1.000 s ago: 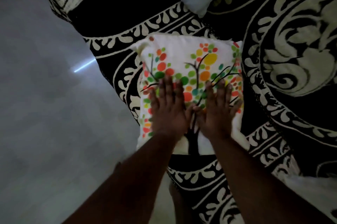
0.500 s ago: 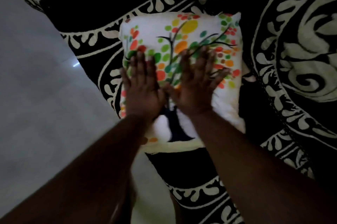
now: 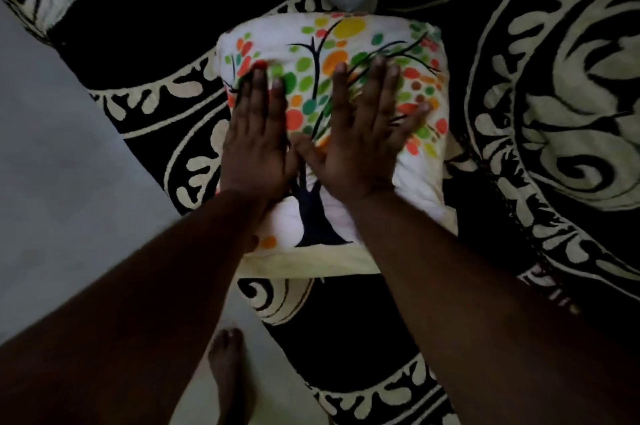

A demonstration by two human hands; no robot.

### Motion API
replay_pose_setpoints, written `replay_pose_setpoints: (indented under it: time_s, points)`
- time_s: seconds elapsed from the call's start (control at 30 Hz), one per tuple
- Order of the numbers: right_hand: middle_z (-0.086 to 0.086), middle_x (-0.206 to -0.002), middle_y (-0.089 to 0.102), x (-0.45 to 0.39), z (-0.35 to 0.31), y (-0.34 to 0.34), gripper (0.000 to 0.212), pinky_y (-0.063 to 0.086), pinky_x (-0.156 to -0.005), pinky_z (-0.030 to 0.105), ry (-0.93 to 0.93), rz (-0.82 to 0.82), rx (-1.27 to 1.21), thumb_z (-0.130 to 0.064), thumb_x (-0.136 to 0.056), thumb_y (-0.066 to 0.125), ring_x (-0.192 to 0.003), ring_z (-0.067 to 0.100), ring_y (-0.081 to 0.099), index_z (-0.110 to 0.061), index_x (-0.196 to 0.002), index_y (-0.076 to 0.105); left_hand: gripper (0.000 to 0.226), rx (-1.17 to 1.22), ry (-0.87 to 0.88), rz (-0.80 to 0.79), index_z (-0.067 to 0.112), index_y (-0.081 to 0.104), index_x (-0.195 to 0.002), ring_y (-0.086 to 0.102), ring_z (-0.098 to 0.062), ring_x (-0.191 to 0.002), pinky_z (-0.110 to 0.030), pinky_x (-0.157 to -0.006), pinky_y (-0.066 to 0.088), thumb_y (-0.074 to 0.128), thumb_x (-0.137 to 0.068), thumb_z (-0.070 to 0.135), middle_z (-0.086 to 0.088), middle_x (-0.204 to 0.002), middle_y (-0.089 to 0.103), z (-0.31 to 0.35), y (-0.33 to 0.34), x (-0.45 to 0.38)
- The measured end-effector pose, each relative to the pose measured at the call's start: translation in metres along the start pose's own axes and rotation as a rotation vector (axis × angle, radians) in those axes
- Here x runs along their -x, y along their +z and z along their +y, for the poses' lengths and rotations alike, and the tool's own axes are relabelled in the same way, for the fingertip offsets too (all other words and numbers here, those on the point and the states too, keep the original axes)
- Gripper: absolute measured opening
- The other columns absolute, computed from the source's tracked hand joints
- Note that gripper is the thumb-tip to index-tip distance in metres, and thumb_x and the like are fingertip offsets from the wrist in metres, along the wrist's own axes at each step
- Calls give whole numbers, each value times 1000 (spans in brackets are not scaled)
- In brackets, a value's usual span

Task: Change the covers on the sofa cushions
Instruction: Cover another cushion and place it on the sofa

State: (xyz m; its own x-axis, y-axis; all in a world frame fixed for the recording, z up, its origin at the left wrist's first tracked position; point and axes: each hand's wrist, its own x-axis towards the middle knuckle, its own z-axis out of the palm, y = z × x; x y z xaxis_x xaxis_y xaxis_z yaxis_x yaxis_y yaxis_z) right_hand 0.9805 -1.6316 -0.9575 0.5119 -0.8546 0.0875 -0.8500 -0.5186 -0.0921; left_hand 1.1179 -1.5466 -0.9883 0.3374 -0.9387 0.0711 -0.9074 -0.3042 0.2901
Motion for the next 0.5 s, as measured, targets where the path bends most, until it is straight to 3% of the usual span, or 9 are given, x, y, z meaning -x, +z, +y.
replay_pose_setpoints:
  time_s: [0.1, 0.27, 0.4, 0.5]
  points:
    - [22, -165, 17, -8, 38, 9, 88, 8, -110, 76, -15, 34, -8, -80, -92, 31, -154, 41, 13, -25, -160, 23, 80, -99, -40, 10, 4, 13, -159, 7, -40, -154, -51, -125, 10, 26, -102, 57, -27, -165, 9, 35, 4, -23]
    - [15, -168, 9, -50, 67, 0, 87, 6, -113, 74, 31, 0, -16, -82, -93, 18, -155, 36, 6, -30, -162, 13, 80, -130, -25, 1, 7, 13, -160, 6, -37, -155, -50, -125, 8, 17, -102, 61, -23, -166, 8, 54, -2, -71]
    - [16, -169, -1, -1, 58, -7, 90, 4, -114, 73, 0, -137, -18, -83, -93, 21, -155, 37, -3, -28, -162, 4, 80, -96, -38, -113, 7, 2, -161, -4, -37, -155, -54, -124, 3, 24, -104, 59, -24, -167, -3, 57, -8, -18]
    - [17, -168, -8, 37, 59, -24, 95, 4, -113, 75, -24, -248, 1, -84, -91, 22, -155, 37, -9, -26, -162, -2, 82, -39, -67, -258, 10, -13, -159, -18, -33, -154, -56, -124, 1, 15, -102, 63, -19, -166, -17, 64, -23, 22]
